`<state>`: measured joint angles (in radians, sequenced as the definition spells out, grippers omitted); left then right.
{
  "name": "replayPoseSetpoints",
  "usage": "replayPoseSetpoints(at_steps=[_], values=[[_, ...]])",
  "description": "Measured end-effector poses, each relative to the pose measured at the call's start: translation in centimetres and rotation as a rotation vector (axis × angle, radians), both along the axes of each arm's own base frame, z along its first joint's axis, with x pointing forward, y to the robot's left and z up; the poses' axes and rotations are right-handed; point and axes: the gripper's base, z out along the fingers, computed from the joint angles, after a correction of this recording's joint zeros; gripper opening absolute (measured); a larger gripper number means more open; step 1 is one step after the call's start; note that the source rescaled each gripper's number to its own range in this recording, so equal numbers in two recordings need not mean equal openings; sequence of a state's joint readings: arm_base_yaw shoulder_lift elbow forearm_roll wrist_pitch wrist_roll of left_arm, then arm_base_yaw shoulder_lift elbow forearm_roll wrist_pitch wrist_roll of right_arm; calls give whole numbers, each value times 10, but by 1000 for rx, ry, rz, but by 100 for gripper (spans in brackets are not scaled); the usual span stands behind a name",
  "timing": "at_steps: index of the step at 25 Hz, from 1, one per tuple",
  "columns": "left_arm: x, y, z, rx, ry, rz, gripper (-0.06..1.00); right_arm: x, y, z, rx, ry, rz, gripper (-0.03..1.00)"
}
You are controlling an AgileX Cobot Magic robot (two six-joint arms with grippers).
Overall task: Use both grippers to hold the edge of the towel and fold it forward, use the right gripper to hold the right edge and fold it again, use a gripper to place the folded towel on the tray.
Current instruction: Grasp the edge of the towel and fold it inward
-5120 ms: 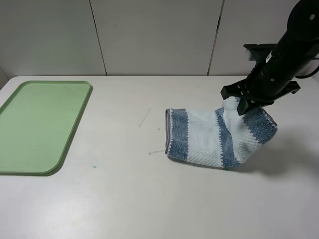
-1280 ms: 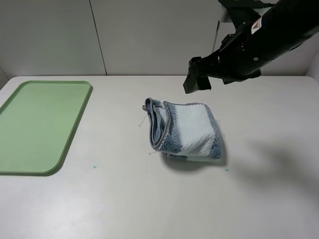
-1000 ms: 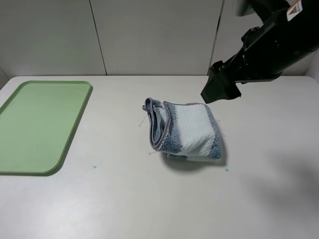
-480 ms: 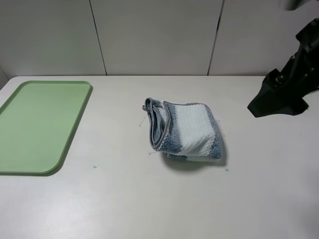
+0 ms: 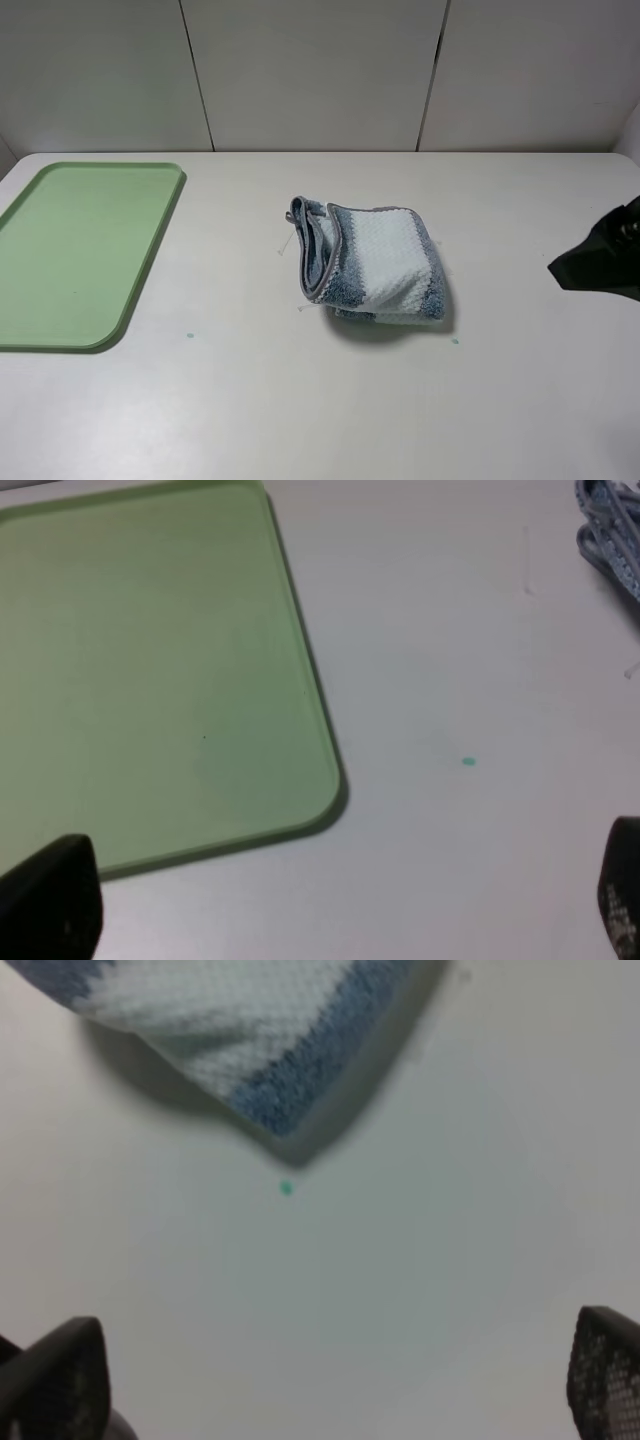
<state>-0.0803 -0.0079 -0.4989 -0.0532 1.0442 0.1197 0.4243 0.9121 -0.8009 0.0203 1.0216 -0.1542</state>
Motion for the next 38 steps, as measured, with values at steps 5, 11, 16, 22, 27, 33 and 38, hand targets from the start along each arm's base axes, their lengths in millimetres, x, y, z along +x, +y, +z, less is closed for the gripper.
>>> replayPoseSetpoints(at_steps=[5,11,16,22,27,33,38], values=[[0,0,0,0,0,0,100,-18,-14,-11,59,-40,-64,100],[0,0,0,0,0,0,100,-38,-31,-21,82,-81,-145,100],[0,0,0,0,0,0,100,-57,-38,-24,111,-173,-164,100],[0,0,0,0,0,0,100,-78,-43,-25,146,-271,-160,100],[0,0,0,0,0,0,100,-91,-46,-22,165,-324,-158,100],[0,0,0,0,0,0,100,-110,-52,-28,167,-365,-155,100],[0,0,0,0,0,0,100,-133,-58,-26,212,-507,-164,100]])
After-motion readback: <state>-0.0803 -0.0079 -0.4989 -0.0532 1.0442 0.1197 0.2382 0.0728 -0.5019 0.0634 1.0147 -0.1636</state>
